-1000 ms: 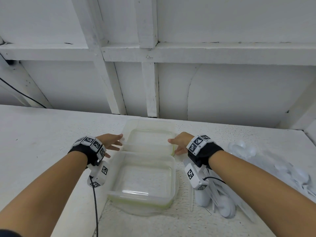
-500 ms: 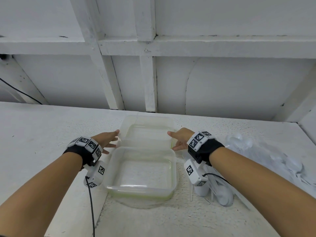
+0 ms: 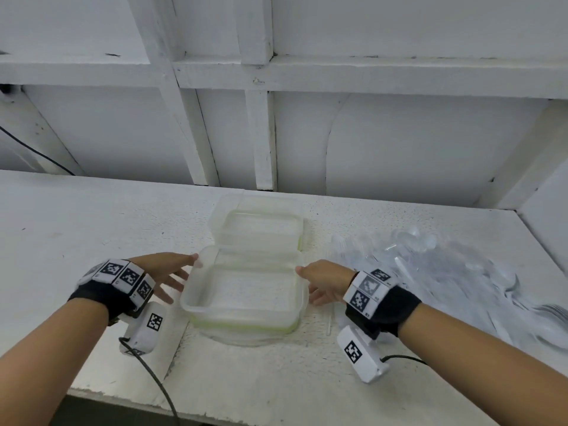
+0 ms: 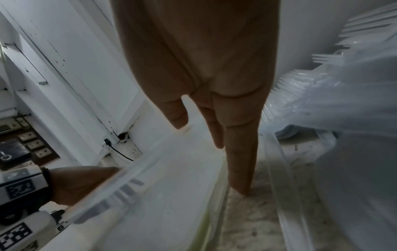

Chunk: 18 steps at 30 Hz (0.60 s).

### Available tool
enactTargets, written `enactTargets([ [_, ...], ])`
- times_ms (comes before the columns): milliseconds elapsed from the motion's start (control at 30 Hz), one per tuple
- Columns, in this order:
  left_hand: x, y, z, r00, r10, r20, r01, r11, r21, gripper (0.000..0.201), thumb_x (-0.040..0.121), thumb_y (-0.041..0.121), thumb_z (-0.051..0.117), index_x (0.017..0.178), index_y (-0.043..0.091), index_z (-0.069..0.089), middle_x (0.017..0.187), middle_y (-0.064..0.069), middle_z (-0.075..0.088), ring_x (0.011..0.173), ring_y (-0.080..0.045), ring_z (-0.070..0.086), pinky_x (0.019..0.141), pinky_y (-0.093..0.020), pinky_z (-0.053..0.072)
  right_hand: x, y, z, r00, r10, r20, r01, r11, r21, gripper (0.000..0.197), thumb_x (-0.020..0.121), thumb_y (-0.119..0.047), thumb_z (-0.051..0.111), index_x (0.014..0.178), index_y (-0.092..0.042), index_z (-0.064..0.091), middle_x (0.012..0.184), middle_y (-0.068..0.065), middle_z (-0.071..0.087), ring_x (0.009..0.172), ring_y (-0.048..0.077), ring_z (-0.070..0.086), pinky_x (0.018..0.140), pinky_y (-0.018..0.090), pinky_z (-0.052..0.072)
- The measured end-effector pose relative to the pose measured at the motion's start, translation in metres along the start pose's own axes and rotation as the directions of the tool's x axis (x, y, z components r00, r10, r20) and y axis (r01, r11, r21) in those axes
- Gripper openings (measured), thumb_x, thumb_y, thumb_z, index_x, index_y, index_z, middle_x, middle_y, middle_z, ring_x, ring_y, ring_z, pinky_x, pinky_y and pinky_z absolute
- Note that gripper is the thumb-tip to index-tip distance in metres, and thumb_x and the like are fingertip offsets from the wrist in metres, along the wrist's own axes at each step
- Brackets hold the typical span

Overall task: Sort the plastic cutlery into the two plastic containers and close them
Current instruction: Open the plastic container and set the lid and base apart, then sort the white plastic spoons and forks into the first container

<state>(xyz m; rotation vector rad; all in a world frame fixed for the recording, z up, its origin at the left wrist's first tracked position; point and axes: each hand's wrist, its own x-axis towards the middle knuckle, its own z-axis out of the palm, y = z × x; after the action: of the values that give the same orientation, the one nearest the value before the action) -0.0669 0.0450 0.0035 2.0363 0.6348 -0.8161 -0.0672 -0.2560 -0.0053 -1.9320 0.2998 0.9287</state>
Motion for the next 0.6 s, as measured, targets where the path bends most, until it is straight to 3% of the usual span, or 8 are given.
enactTargets([
  [33,0.001,-0.002,0.003,1.0,0.019,0.001,-0.019,0.998,-0.053,0.04,0.096,0.041,0.045,0.123,0.012,0.055,0.116,-0.015,0.059,0.097,-0.031,0.061,0.082,-0.047,0.053,0.003,0.003,0.003,1.0,-0.002,-0.001,0.002,1.0,0.025,0.052,0.097,-0.038,0.042,0.136,-0.003,0.04,0.118,0.021,0.056,0.083,0.024,0.059,0.072,0.029,0.053],
  [133,0.002,-0.003,0.008,0.997,0.069,-0.018,-0.071,0.986,-0.154,0.04,0.098,0.036,0.042,0.124,0.008,0.055,0.111,-0.016,0.06,0.09,-0.032,0.061,0.074,-0.042,0.053,0.004,0.006,0.005,1.0,-0.013,-0.003,0.013,0.997,0.08,0.046,0.097,-0.035,0.044,0.127,0.0,0.046,0.118,0.023,0.058,0.089,0.029,0.059,0.082,0.035,0.054],
  [267,0.003,-0.002,0.01,0.995,0.084,-0.059,-0.092,0.982,-0.162,0.041,0.099,0.034,0.041,0.123,0.005,0.056,0.105,-0.016,0.061,0.084,-0.03,0.06,0.069,-0.038,0.052,0.004,0.007,0.006,1.0,-0.023,0.001,0.023,0.994,0.105,0.044,0.097,-0.032,0.046,0.125,0.001,0.048,0.104,0.019,0.059,0.083,0.026,0.059,0.085,0.036,0.054],
  [367,-0.002,0.003,0.01,0.993,0.08,-0.081,-0.089,0.989,-0.114,0.039,0.099,0.032,0.042,0.127,0.006,0.054,0.113,-0.016,0.059,0.092,-0.03,0.058,0.08,-0.043,0.05,-0.001,0.008,0.005,1.0,-0.023,0.003,0.022,0.994,0.111,0.048,0.096,-0.034,0.047,0.131,0.0,0.044,0.114,0.021,0.058,0.09,0.027,0.059,0.089,0.037,0.053],
  [433,-0.009,0.012,0.01,0.97,0.159,-0.182,-0.144,0.985,0.091,0.039,0.1,0.029,0.04,0.131,0.008,0.049,0.128,-0.015,0.053,0.107,-0.03,0.053,0.089,-0.043,0.045,-0.011,0.009,-0.003,0.999,-0.044,-0.017,0.046,0.993,0.107,0.053,0.097,-0.034,0.046,0.137,-0.002,0.037,0.124,0.022,0.053,0.094,0.026,0.059,0.088,0.034,0.053],
  [500,-0.022,0.028,0.014,0.867,0.357,-0.348,-0.253,0.916,0.311,0.039,0.1,0.025,0.039,0.132,0.006,0.047,0.134,-0.016,0.05,0.117,-0.031,0.049,0.094,-0.04,0.04,-0.025,0.012,-0.02,0.993,-0.105,-0.045,0.109,0.99,0.086,0.052,0.097,-0.033,0.046,0.137,-0.002,0.038,0.123,0.02,0.054,0.095,0.025,0.061,0.087,0.032,0.053],
  [600,-0.053,0.064,0.037,0.654,0.612,-0.445,-0.492,0.791,0.364,0.031,0.098,0.021,0.041,0.122,0.007,0.056,0.123,-0.012,0.059,0.113,-0.028,0.054,0.094,-0.035,0.039,-0.05,0.025,-0.06,0.965,-0.225,-0.133,0.229,0.973,0.016,0.039,0.097,-0.031,0.047,0.125,-0.005,0.051,0.106,0.013,0.061,0.092,0.024,0.064,0.083,0.032,0.055],
])
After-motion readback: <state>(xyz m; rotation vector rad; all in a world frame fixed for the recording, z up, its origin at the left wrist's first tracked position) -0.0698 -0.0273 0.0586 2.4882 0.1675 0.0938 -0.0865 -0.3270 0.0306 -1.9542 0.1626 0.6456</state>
